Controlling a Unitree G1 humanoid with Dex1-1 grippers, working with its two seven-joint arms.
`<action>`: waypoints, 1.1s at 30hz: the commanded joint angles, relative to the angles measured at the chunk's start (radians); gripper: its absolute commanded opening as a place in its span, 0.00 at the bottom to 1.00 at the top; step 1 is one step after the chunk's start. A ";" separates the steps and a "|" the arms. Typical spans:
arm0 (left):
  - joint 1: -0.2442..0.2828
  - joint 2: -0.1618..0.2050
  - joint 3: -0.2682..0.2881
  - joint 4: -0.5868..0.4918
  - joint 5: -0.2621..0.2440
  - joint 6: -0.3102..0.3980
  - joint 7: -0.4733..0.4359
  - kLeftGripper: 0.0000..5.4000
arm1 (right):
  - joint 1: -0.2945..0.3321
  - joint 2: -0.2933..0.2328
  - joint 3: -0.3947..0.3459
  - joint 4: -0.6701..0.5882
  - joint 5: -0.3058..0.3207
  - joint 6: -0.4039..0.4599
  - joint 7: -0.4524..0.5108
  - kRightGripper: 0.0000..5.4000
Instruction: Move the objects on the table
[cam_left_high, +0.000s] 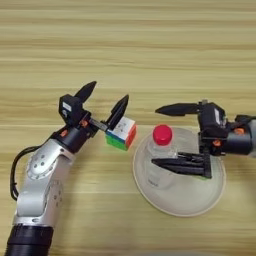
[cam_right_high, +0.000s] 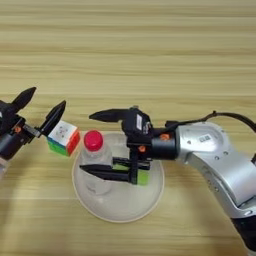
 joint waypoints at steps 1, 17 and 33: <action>0.004 0.001 -0.001 0.002 0.007 0.008 0.003 1.00 | -0.023 -0.018 0.014 -0.033 -0.019 0.031 -0.001 0.87; 0.004 -0.008 -0.007 0.010 0.007 0.007 0.007 1.00 | -0.042 -0.005 0.010 -0.037 -0.016 0.069 -0.009 0.51; 0.005 -0.007 -0.008 0.010 0.002 0.007 0.003 1.00 | -0.048 0.003 0.006 -0.017 -0.019 0.066 -0.012 0.35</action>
